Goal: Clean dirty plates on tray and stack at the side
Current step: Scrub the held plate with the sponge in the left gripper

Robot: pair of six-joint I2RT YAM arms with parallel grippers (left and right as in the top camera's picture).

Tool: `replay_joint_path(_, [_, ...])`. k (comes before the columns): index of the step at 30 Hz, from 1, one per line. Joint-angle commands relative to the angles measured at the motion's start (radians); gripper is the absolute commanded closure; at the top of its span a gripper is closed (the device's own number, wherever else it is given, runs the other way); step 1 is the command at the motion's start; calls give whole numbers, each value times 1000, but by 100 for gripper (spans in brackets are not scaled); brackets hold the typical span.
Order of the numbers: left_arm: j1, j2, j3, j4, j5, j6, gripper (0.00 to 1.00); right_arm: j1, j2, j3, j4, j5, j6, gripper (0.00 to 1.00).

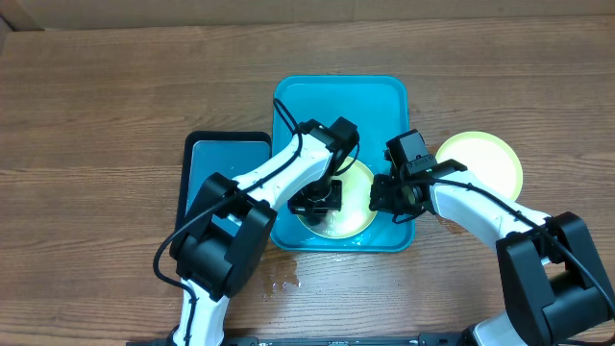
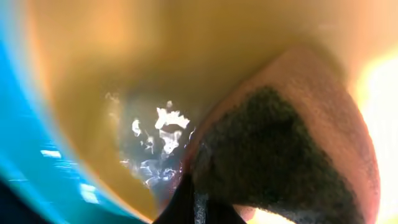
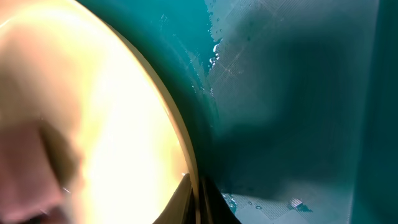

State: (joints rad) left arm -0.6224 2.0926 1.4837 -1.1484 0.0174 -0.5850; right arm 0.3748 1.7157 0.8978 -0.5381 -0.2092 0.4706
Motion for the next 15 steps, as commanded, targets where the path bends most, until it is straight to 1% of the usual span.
replay_joint_path(1, [8,13,-11,-4,-352,-26,96,-4,7,-6,-13,59,-2,96])
replay_joint_path(5, [9,13,-7,-4,-470,-32,96,-4,7,-6,-13,60,-2,96])
replay_joint_path(8, [8,13,2,-3,-504,-32,96,-4,7,-6,-13,60,-2,96])
replay_joint_path(12, [8,13,21,5,-502,-32,96,-4,7,-6,-13,60,-2,96])
replay_joint_path(15, [8,13,26,26,-442,-32,96,-4,7,-6,-13,60,-2,96])
